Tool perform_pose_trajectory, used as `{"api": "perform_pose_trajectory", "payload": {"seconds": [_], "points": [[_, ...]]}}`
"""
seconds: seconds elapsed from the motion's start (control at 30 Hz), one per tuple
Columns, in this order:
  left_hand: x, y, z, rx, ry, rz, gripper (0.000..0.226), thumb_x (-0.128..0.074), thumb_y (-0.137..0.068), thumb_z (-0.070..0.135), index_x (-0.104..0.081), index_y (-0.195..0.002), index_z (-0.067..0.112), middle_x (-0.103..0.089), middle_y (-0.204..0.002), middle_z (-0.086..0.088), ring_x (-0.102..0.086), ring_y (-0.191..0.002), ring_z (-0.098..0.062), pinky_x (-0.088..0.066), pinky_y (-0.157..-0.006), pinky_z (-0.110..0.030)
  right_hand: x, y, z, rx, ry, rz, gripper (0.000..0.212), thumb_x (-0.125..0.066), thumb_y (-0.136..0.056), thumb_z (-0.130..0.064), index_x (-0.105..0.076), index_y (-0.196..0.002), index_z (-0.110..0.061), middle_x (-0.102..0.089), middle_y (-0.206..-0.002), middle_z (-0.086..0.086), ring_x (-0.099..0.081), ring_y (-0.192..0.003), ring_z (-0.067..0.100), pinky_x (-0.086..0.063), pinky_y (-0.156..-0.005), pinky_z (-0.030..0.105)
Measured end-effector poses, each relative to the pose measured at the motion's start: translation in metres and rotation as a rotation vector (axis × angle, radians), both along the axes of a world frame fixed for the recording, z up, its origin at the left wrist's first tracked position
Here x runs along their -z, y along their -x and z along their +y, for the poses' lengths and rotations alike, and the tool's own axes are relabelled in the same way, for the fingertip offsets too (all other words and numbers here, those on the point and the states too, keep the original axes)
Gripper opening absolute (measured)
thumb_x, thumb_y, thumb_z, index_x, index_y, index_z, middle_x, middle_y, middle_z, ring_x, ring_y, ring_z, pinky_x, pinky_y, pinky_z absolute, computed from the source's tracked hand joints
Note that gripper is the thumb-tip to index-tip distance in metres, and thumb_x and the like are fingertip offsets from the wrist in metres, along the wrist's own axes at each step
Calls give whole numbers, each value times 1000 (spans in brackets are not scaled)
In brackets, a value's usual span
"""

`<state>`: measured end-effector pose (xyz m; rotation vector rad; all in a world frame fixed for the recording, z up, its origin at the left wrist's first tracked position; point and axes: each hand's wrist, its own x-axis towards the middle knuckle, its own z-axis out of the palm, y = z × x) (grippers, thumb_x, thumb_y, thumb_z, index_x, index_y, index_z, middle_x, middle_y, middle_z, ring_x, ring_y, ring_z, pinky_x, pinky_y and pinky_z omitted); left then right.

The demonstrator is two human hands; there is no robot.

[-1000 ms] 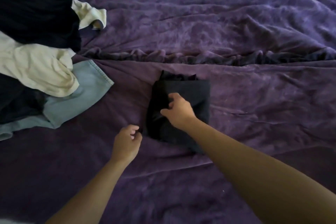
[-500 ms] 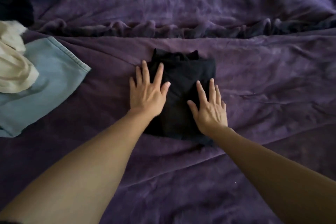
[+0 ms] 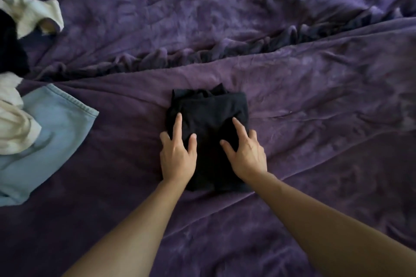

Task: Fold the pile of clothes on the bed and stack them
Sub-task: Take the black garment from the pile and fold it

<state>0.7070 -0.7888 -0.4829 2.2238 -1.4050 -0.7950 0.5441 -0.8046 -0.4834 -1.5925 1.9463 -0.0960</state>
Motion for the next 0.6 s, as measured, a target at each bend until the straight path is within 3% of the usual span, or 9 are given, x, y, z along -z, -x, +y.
{"api": "perform_pose_trajectory", "payload": {"seconds": [0.13,0.33,0.6], "points": [[-37,24,29,93,-73,-17,58,-55,-92,41,-37,-146,27,-50,-105,-16,-58,-91,-40,-46,-78,-45,-36,46,40,-25,-45,51,64,-51,-89,-58,-21,-145,-47,-44,-121,1,-62,-94,38,-48,-77,43],[-91,112,99,197,-153,18,50,-51,-96,35,-41,-143,24,-52,-108,-14,-59,-94,-36,-45,-81,-42,-90,138,110,-57,-88,132,61,-49,-91,-56,-28,-146,-41,-43,-126,-1,-63,-94,33,-48,-72,38],[-173,251,151,232,-49,87,48,-49,-97,36,-39,-143,30,-49,-114,-4,-60,-99,-25,-46,-84,-34,-167,279,175,-15,17,151,61,-44,-92,-60,-24,-147,-44,-40,-129,-5,-63,-96,28,-48,-75,37]]}}
